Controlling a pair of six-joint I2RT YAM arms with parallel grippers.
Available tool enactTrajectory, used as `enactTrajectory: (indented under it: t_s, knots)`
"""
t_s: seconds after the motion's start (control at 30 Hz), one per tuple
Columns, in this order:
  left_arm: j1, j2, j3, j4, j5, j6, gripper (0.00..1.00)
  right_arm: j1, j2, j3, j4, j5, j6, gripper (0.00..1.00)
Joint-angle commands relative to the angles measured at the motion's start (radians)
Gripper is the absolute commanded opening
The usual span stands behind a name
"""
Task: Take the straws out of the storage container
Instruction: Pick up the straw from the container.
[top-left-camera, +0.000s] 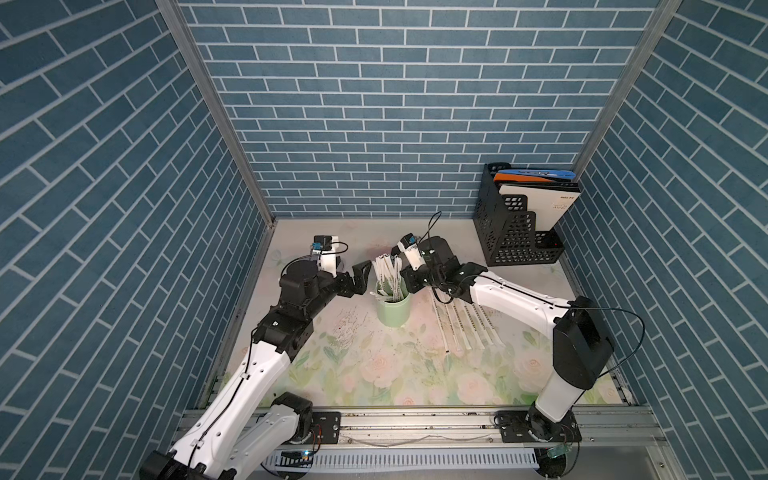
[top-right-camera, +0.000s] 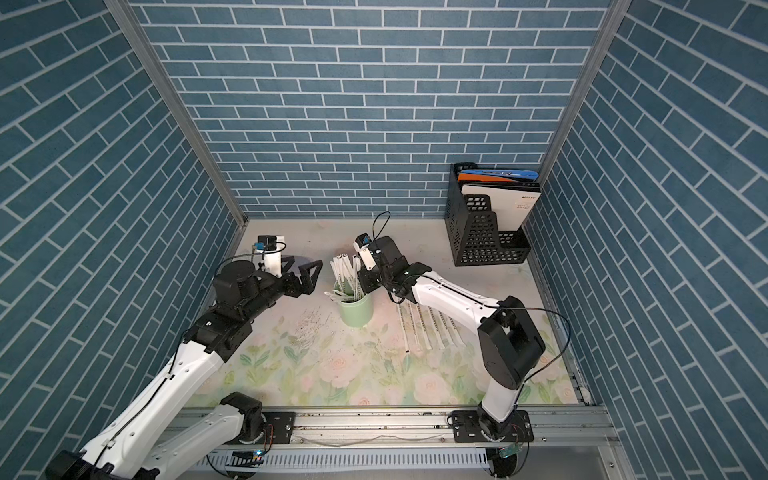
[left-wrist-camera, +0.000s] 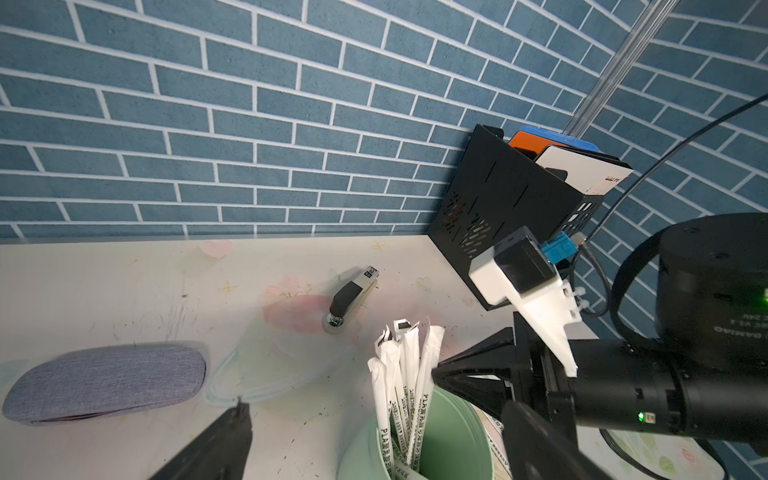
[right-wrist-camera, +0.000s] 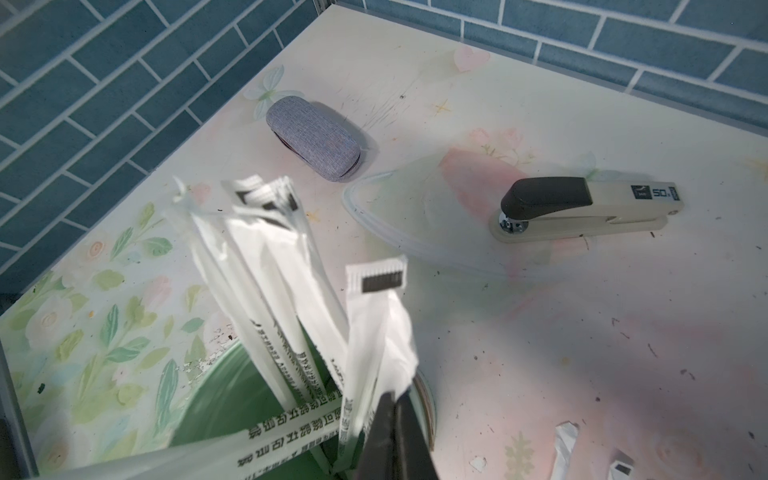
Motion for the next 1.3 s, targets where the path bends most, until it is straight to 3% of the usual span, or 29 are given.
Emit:
enactTrajectory:
  t_s: [0.0, 1.27]
  knots:
    - [-0.002, -0.004, 0.007, 0.003, 0.01, 0.003, 1.0, 0.004, -0.045, 0.011, -0.014, -0.003, 0.014, 0.03]
    - [-0.002, -0.002, 0.007, 0.001, 0.009, 0.003, 1.0, 0.004, -0.174, 0.039, -0.057, 0.06, -0.008, 0.0]
